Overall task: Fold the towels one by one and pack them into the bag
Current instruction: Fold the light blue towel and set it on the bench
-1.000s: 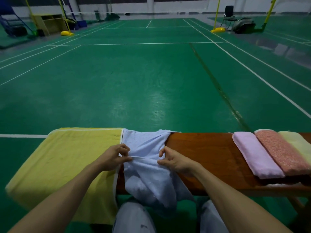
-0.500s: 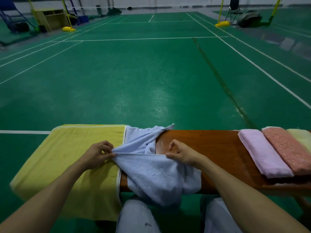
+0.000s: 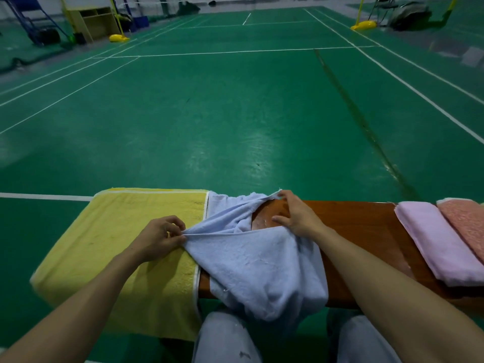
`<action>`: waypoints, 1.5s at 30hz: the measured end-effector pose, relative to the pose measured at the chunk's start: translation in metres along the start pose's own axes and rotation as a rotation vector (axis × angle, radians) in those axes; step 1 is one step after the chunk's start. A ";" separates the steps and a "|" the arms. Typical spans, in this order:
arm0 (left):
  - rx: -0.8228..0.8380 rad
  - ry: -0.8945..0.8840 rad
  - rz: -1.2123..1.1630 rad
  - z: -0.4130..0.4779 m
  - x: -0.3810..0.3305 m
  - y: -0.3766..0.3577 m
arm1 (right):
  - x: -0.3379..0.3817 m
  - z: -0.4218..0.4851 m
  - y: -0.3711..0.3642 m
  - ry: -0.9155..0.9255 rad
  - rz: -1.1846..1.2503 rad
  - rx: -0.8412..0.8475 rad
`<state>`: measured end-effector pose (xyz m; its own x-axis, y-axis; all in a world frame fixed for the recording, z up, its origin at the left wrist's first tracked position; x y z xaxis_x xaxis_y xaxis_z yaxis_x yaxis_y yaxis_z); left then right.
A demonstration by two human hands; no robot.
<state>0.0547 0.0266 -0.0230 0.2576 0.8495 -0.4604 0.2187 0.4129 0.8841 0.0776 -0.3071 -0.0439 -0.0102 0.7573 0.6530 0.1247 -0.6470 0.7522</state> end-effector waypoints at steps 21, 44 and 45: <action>-0.015 -0.004 -0.093 0.006 0.006 -0.003 | -0.008 0.012 -0.002 0.095 -0.173 0.122; -0.168 0.046 -0.145 0.002 -0.018 -0.004 | -0.054 -0.096 0.032 0.070 -0.215 0.068; -0.181 0.043 -0.169 0.002 -0.019 -0.004 | -0.057 -0.098 0.034 0.059 -0.241 0.041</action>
<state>0.0505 0.0086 -0.0183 0.1907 0.7748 -0.6027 0.0823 0.5992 0.7964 -0.0145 -0.3804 -0.0470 -0.1021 0.8819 0.4602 0.1521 -0.4434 0.8834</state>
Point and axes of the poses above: each hand's wrist, its own z-axis towards the middle knuckle, its own y-axis out of the back of the hand, x = y × z, the point moved 6 cm from there along z, towards the middle knuckle
